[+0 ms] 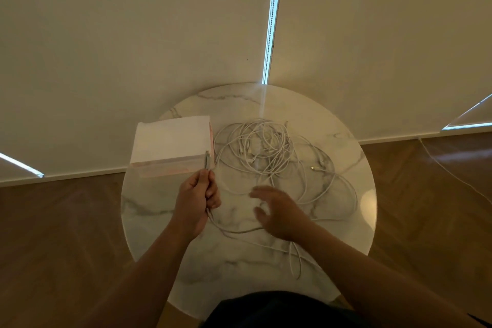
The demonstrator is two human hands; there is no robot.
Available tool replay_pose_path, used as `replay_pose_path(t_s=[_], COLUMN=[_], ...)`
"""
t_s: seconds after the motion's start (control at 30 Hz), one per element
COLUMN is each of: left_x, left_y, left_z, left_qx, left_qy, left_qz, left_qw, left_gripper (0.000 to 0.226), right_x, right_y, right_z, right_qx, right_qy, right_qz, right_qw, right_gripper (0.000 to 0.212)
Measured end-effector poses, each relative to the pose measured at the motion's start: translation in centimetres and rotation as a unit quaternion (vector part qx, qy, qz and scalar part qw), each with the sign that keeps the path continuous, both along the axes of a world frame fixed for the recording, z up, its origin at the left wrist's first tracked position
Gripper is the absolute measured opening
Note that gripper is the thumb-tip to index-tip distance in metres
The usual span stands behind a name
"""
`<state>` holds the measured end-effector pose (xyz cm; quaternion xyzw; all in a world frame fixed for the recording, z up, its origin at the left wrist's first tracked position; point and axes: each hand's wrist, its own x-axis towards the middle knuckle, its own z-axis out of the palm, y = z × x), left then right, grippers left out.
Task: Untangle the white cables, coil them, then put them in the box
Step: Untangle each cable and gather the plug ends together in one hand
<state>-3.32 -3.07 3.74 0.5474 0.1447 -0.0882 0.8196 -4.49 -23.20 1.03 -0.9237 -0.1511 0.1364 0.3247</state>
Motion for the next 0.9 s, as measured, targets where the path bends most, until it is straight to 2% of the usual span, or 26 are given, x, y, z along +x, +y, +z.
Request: replay_pose_path(t_s=[0.07, 0.23, 0.37, 0.47, 0.57, 0.73, 0.9], left_x=[0.3, 1.0, 0.7, 0.6, 1.0, 2.4, 3.4], left_y=[-0.1, 0.5, 0.2, -0.2, -0.4, 1.5, 4.9], left_z=[0.3, 0.6, 0.6, 0.5, 0.6, 0.8, 0.1], left_qx=[-0.004, 0.019, 0.021, -0.032, -0.057, -0.008, 0.077], left_qy=[-0.004, 0.001, 0.028, 0.056, 0.085, 0.074, 0.049], left_qz=[0.013, 0.050, 0.055, 0.065, 0.079, 0.123, 0.157], left_qw=[1.000, 0.999, 0.998, 0.996, 0.992, 0.990, 0.983], left_gripper=[0.034, 0.035, 0.034, 0.034, 0.034, 0.035, 0.036], right_x=[-0.8, -0.9, -0.6, -0.6, -0.9, -1.0, -0.9], right_y=[3.1, 5.3, 5.3, 5.6, 5.7, 4.2, 2.0], right_z=[1.7, 2.8, 3.3, 3.7, 3.5, 2.3, 1.6], right_qx=[0.070, 0.116, 0.113, 0.097, 0.063, 0.058, 0.061], right_qy=[0.032, 0.086, 0.114, 0.135, 0.127, 0.081, 0.098], right_qz=[0.035, 0.012, 0.032, 0.056, 0.083, 0.062, 0.067], right_qw=[0.996, 0.990, 0.986, 0.984, 0.986, 0.993, 0.991], right_gripper=[0.033, 0.019, 0.029, 0.037, 0.036, 0.031, 0.032])
